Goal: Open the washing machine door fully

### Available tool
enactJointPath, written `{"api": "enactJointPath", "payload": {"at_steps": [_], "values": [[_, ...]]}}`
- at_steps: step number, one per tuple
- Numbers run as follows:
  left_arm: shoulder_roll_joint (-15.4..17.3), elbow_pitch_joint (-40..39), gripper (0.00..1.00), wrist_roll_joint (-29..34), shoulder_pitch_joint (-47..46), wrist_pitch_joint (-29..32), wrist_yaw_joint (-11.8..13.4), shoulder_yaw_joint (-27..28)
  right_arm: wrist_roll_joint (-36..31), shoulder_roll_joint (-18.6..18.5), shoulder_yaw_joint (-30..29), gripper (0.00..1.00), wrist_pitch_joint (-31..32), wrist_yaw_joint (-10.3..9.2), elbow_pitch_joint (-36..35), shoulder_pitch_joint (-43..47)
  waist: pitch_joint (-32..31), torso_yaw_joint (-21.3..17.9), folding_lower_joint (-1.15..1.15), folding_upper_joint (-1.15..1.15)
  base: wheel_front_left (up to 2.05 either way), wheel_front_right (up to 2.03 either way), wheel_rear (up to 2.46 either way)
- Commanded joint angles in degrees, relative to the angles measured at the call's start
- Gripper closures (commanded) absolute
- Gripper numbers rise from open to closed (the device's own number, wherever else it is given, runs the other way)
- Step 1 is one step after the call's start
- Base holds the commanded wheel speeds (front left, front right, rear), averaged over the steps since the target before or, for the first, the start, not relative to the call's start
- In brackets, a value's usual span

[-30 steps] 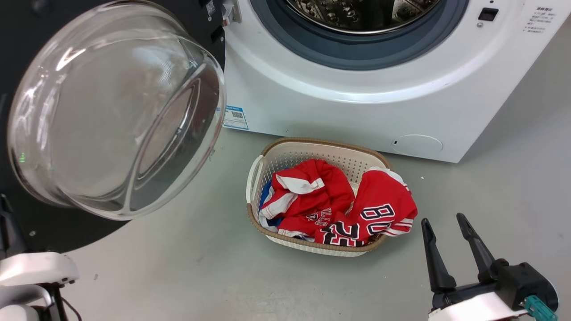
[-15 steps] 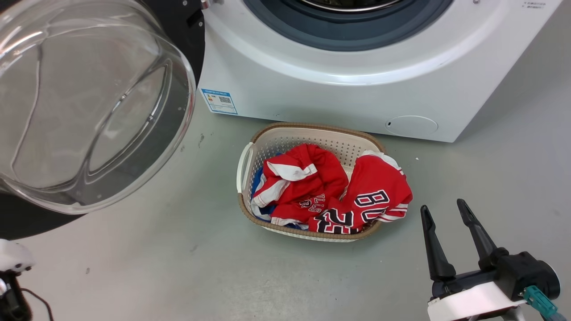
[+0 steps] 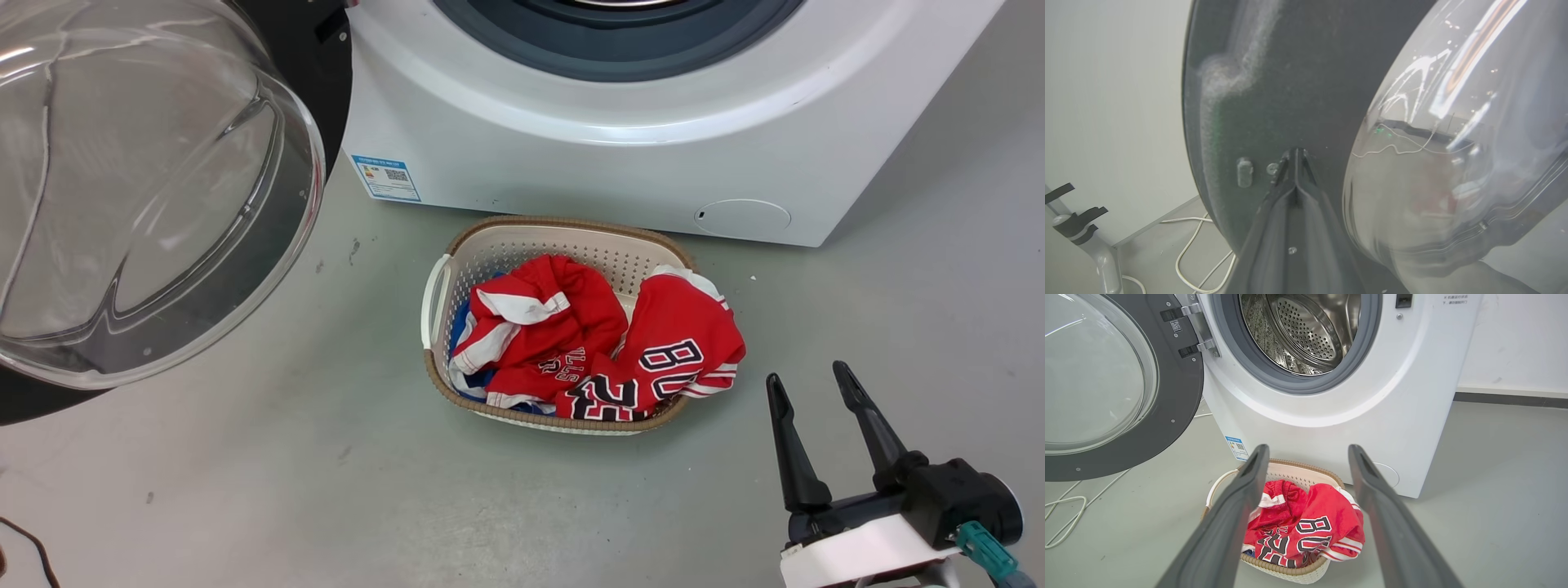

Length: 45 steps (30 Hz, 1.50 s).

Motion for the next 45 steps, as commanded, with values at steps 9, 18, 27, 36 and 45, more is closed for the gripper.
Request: {"api": "enactJointPath", "payload": {"at_steps": [9, 18, 27, 36, 45], "values": [[-0.19, 1.66, 1.00, 3.42, -0.12, 0.13, -2.71, 1.21, 0.83, 0.13, 0.35, 0.00, -0.10, -0.02, 0.41, 0.24, -3.15, -0.44, -0.01, 0.00, 0.00, 0.00, 0.00], [-3.22, -2.80, 1.00, 7.22, 7.38, 0.13, -5.50, 0.39, 2.26, 0.13, 1.09, 0.00, -0.10, -0.02, 1.09, 2.82, -9.63, -0.95, -0.01, 0.00, 0.00, 0.00, 0.00], [-8.90, -14.31, 1.00, 11.20, 16.16, 0.13, -6.31, -4.77, 1.52, 0.13, -0.20, 0.00, -0.10, -0.02, -1.65, 5.17, -14.29, -0.99, -0.01, 0.00, 0.00, 0.00, 0.00], [-14.37, -24.67, 1.00, 12.69, 22.62, 0.13, -5.95, -12.45, 1.42, 0.13, -1.69, 0.00, -0.10, -0.02, -5.12, 7.12, -16.61, -2.16, -0.01, 0.00, 0.00, 0.00, 0.00], [-15.69, -28.42, 0.98, 11.87, 25.85, 0.13, -5.56, -20.31, 1.77, 0.14, -2.16, 0.00, -0.10, -0.02, -6.28, 8.07, -17.10, -4.55, -0.01, 0.00, 0.00, 0.00, 0.00]]}}
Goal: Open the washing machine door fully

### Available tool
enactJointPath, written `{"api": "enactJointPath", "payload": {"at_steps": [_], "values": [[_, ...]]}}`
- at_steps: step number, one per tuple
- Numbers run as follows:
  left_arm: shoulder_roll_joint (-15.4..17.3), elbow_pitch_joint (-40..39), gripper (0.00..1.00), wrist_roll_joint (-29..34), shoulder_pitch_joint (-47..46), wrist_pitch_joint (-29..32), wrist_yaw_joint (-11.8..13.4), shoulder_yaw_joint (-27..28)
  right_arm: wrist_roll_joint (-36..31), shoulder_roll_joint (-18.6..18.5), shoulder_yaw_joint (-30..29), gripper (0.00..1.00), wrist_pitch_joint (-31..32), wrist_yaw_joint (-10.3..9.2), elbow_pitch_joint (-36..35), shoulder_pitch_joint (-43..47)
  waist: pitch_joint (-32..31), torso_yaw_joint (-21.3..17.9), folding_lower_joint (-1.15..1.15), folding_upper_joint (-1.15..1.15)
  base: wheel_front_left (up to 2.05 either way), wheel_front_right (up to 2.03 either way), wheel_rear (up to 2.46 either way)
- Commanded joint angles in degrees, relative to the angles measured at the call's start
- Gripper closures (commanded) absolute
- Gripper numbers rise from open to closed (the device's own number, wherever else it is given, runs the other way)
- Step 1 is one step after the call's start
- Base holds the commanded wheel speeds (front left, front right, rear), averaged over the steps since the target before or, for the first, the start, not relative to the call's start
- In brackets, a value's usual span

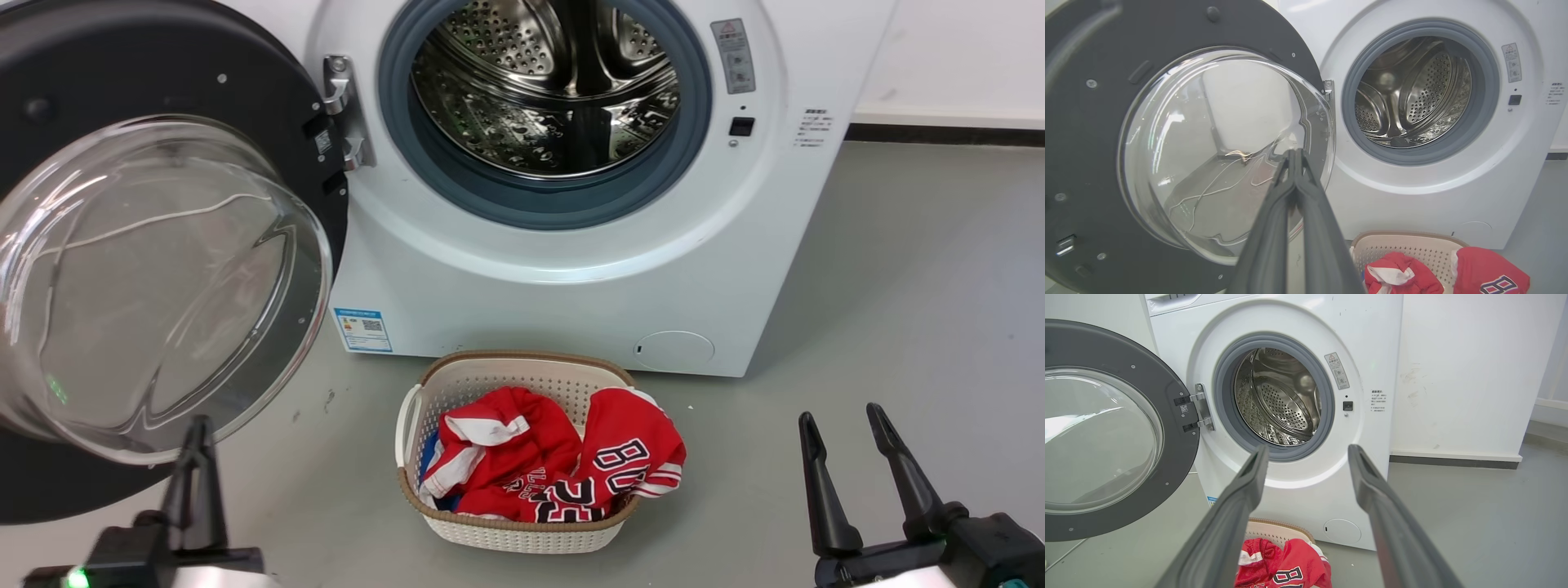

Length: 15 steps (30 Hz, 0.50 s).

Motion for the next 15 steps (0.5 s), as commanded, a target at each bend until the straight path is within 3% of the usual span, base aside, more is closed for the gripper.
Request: {"api": "enactJointPath", "payload": {"at_steps": [1, 2, 3, 15], "values": [[-0.07, -0.09, 0.82, -0.51, 0.81, 0.13, 0.36, -1.30, 0.19, 0.15, -0.07, 0.00, -0.10, -0.02, -0.37, 0.81, -0.10, -0.73, 0.00, 0.00, 0.00, 0.00, 0.00], [-0.13, 0.01, 0.15, -0.66, 0.89, 0.13, 0.39, -2.08, 0.25, 0.14, -0.18, 0.00, -0.10, -0.02, -0.41, 0.86, -0.15, -1.04, 0.00, 0.00, 0.00, 0.00, 0.00], [-0.18, -0.02, 0.00, -0.74, 0.92, 0.13, 0.55, -2.99, 0.30, 0.14, -0.26, 0.00, -0.10, -0.02, -0.45, 0.94, -0.19, -1.35, 0.00, 0.00, 0.00, 0.00, 0.00], [-0.38, 1.29, 0.00, -4.70, 1.64, 0.13, 2.31, -9.96, 0.39, 0.14, -0.90, 0.00, -0.10, -0.02, -0.92, 1.52, -1.00, -4.09, 0.00, 0.00, 0.00, 0.00, 0.00]]}}
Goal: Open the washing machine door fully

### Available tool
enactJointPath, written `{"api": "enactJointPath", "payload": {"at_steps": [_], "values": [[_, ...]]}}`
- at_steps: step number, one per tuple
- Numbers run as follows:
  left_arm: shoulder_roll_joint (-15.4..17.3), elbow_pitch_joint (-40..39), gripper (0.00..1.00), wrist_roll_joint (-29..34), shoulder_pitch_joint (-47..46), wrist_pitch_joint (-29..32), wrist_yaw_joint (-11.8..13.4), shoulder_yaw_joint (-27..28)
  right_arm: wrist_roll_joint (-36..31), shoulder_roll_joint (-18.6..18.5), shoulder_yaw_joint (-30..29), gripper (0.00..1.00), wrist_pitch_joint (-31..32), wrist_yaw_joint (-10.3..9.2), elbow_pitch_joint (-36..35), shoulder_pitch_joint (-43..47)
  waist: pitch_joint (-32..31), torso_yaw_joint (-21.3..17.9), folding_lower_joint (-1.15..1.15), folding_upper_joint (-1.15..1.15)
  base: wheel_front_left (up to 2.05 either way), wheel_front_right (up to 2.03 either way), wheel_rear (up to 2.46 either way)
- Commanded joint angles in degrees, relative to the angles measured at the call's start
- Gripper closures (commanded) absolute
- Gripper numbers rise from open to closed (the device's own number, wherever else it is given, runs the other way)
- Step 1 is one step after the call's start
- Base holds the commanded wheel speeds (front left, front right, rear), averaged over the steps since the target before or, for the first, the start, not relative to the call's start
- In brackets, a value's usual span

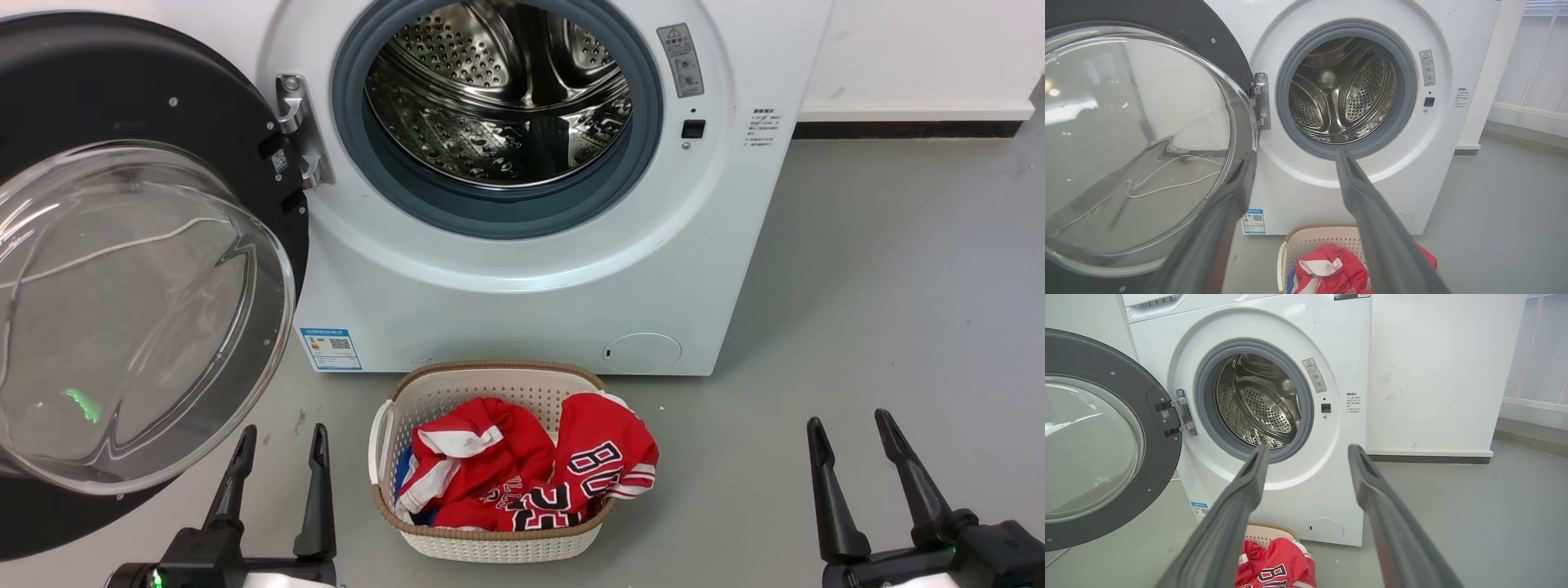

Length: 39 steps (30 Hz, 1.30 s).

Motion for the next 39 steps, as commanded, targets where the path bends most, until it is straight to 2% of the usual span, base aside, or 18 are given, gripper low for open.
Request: {"api": "enactJointPath", "payload": {"at_steps": [1, 9, 27, 28, 33, 39], "values": [[-0.09, -0.27, 0.00, -0.69, 0.63, 0.13, 0.72, -0.64, 0.29, 0.14, -0.12, 0.00, -0.10, -0.02, -0.31, 0.66, -0.14, -0.29, 0.00, 0.00, 0.00, 0.00, 0.00], [-0.10, -0.20, 0.00, -2.34, 1.60, 0.13, 2.97, -3.23, 0.27, 0.14, -0.72, 0.00, -0.10, -0.02, -0.84, 1.58, -0.37, -0.38, 0.00, 0.00, 0.00, 0.00, 0.00], [-0.11, 1.78, 0.00, -4.17, 1.32, 0.13, 1.77, -2.78, 0.48, 0.14, -0.99, 0.00, -0.10, -0.02, -0.96, 2.37, -0.75, -0.07, 0.00, 0.00, 0.00, 0.00, 0.00], [-0.04, 1.88, 1.00, -4.25, 1.58, -0.01, 1.94, -2.91, 0.47, 0.00, -0.94, 1.00, 0.01, 0.00, -0.44, 1.71, -0.75, -0.08, 0.00, 0.00, 0.00, 0.00, 0.00], [-0.08, 4.63, 1.00, -4.89, 2.20, 0.12, 1.92, -3.24, 1.10, -0.01, -0.75, 1.00, 0.15, 0.00, 2.22, 1.78, -0.75, -0.07, 0.00, 0.00, 0.00, 0.00, 0.00], [0.07, 5.50, 1.00, -12.03, 0.88, 1.77, 1.42, -2.80, 8.75, -0.51, -0.69, 1.00, 1.41, 0.00, 3.41, 0.43, -0.65, -0.08, 0.00, 0.00, 0.00, 0.00, 0.00]]}}
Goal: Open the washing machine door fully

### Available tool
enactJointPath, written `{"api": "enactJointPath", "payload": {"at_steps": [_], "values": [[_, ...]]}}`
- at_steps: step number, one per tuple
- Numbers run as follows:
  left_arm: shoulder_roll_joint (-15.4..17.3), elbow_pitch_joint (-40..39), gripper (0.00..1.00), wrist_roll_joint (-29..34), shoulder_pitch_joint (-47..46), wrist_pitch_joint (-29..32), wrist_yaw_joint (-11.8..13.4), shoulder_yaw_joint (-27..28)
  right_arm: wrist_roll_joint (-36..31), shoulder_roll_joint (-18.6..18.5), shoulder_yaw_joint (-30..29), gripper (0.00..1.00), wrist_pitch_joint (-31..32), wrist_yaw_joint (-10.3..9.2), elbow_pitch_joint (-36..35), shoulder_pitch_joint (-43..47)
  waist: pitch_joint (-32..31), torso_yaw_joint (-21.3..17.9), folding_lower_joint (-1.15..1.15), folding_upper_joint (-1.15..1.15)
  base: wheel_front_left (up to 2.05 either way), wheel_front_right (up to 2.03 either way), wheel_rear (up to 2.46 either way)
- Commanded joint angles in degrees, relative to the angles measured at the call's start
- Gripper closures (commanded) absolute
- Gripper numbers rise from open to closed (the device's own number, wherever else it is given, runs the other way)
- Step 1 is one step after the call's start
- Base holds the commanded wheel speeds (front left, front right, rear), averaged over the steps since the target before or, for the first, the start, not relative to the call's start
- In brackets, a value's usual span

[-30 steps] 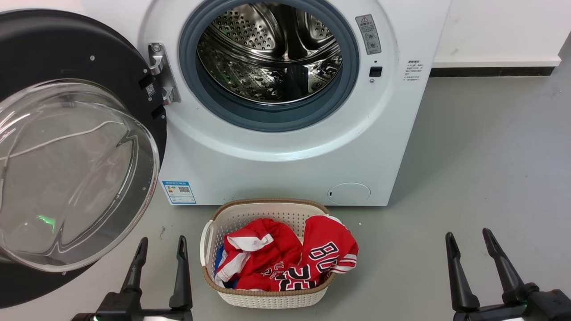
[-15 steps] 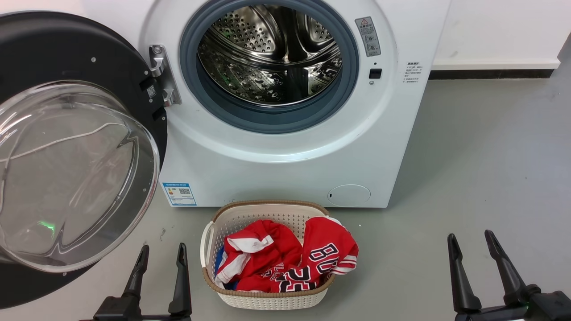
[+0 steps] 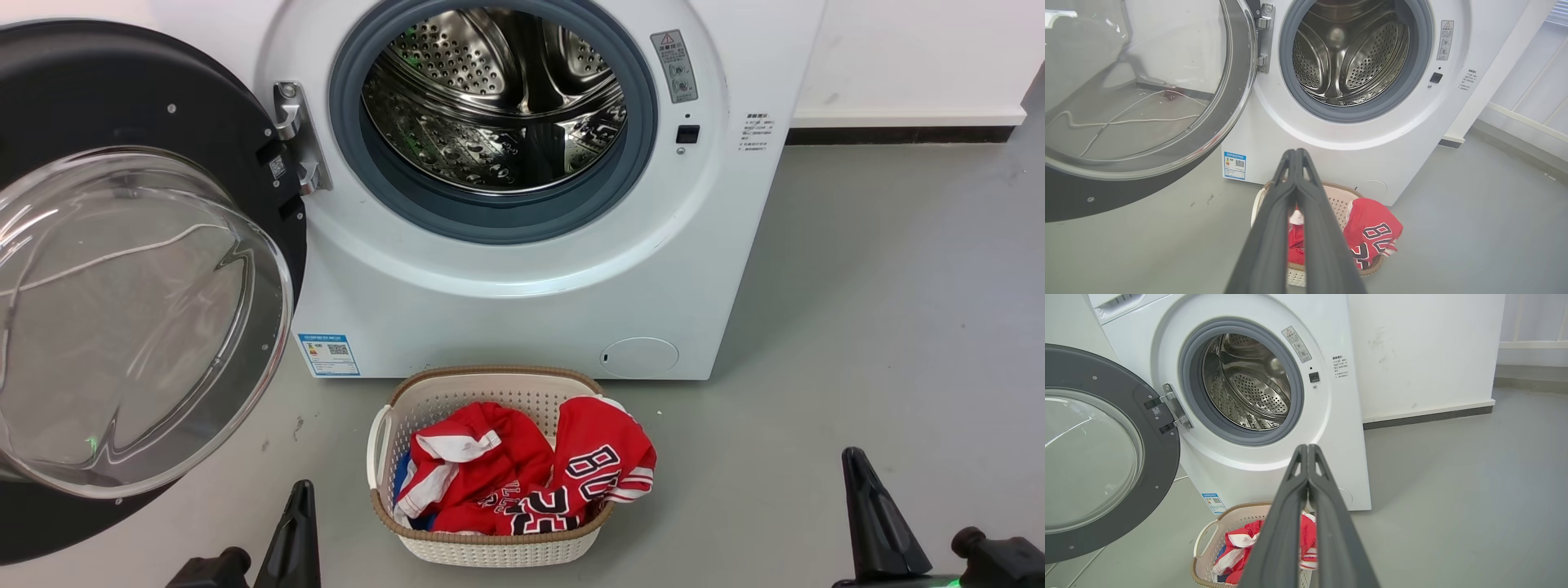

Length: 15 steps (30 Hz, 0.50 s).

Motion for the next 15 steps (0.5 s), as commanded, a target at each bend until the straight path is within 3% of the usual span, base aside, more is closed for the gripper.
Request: {"api": "enactJointPath", "payload": {"at_steps": [1, 15], "values": [[0.15, -0.50, 1.00, -2.72, -1.66, 0.50, -0.33, 0.40, 3.06, -0.46, 0.01, 1.00, 0.45, 0.00, -0.29, -1.70, 0.03, -0.01, 0.00, 0.00, 0.00, 0.00, 0.00], [0.41, 1.35, 1.00, -17.29, -4.47, 3.96, -1.37, 1.40, 18.50, -1.28, -0.13, 1.00, 3.26, 0.00, 2.65, -4.87, 0.25, -0.03, 0.00, 0.00, 0.00, 0.00, 0.00]]}}
